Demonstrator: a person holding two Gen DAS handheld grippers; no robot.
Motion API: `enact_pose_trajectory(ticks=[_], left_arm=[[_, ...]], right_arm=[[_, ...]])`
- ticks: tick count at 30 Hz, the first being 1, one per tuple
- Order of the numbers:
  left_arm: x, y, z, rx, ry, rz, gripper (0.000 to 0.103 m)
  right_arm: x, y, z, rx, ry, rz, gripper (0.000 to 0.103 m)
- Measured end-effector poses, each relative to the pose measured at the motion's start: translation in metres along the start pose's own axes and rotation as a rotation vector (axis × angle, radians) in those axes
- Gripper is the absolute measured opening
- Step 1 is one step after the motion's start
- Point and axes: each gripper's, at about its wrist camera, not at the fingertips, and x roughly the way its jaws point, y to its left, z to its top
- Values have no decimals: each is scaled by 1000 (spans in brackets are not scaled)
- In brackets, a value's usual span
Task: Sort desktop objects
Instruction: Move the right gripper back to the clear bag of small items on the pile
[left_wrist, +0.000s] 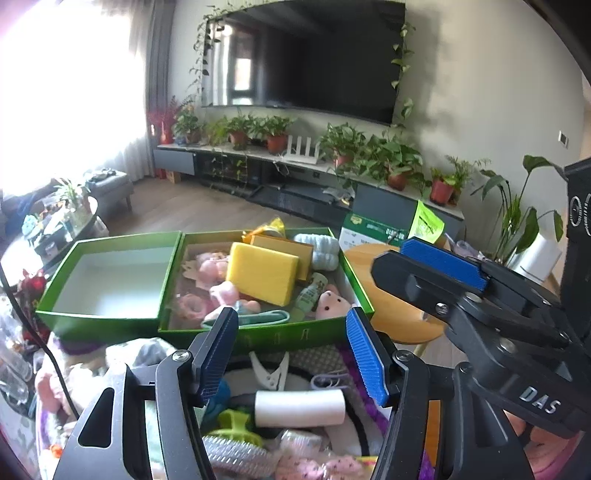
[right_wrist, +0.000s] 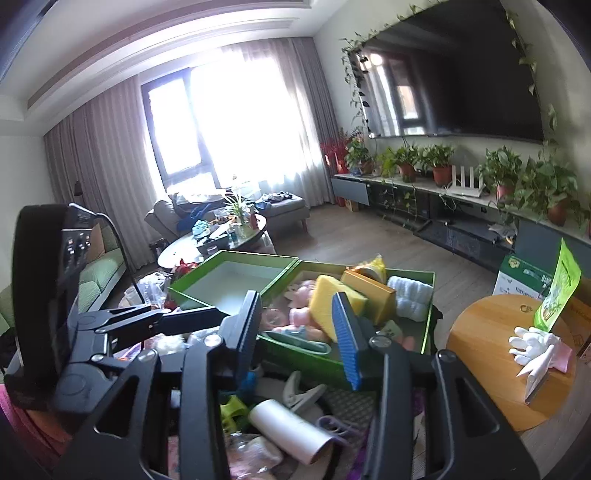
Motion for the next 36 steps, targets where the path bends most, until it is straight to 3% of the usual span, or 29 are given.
enact_pose_trajectory(ticks=[21,26,29,36], left_arm=[[-68,33,-52,34,-69,10,65],[-70,47,-78,19,-44,-4,65],[-68,57,-102,2,-5,-12,65],[-68,59,-150,67,14,18,65]], right_arm=[[-36,86,-25,-77,5,51,42],[-36,103,-44,-79,32,64,42],[-32,111,-60,-57,70,47,47],[-26,123,-113,4,167,23,48]])
